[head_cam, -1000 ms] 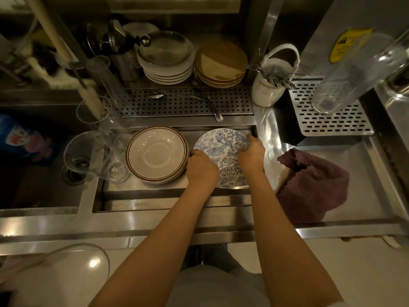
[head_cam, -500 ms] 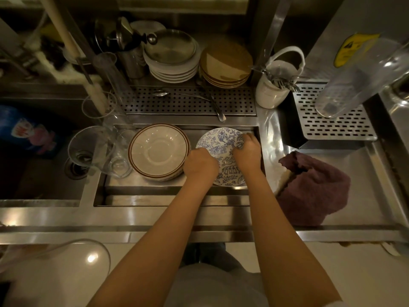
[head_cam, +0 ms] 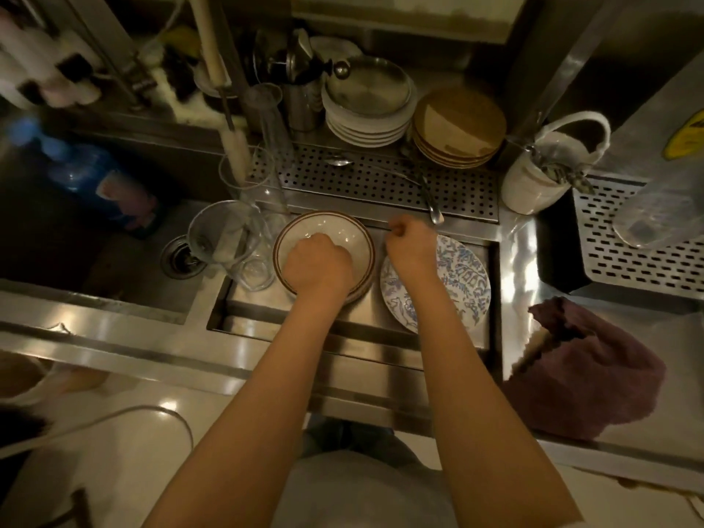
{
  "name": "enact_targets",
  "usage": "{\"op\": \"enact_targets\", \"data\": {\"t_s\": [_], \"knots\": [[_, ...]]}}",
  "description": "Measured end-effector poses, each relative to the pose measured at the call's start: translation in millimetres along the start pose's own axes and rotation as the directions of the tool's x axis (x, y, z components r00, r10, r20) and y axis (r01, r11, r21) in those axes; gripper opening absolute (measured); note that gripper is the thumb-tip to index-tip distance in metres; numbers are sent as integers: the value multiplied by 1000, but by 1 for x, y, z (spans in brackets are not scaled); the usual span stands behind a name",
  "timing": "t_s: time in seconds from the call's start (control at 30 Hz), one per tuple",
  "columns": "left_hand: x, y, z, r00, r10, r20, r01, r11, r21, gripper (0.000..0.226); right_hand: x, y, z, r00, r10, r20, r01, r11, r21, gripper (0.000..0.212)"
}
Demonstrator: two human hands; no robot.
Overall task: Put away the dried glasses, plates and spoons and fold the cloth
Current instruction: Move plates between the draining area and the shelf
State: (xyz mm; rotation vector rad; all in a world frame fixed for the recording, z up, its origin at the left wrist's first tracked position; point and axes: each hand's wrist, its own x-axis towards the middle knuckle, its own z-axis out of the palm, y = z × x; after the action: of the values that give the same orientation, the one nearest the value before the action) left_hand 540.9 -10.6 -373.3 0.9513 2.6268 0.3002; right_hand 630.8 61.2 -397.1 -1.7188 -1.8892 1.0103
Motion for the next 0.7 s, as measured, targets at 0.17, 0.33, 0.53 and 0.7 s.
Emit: {"op": "enact_targets", "data": {"t_s": [0.17,0.33,0.53,0.7], "knots": [[4,-28,-1,992,-128,4,127,988,82,31,2,-10,21,998,-10,59,12,999,-38,24],[3,-43,0,985,-173,-8,172,975,143,33,3,-10,38,994,-9,109,20,995,-102,26],[1,-51,5,986,-167,19,161,970,183,32,10,-12,45,993,-33,114,53,984,-173,27],[-3,-56,11,976,-214,35,215,977,-4,34,9,-10,49,996,-61,71,75,973,-218,28]]}}
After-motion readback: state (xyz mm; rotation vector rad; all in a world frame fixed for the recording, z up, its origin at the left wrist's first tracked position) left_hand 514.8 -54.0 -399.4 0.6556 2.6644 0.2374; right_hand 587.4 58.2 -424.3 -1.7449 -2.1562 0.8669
